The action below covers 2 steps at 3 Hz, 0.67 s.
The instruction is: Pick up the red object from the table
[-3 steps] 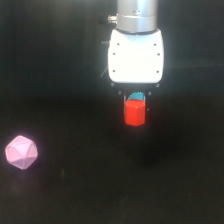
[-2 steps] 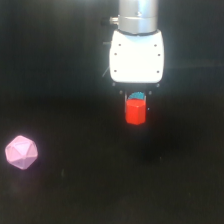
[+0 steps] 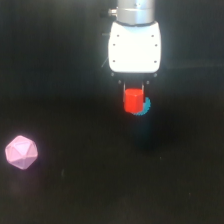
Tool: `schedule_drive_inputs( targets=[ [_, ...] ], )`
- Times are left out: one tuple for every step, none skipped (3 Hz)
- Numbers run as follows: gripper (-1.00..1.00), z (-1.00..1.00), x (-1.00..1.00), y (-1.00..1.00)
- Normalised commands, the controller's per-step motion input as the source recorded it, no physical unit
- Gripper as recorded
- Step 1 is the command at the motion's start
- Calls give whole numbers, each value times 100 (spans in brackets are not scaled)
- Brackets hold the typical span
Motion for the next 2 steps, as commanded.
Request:
schedule_drive_inputs(
  targets=[
    [-100,-11,12,-28],
    [-93,33,-40,-29]
  ],
)
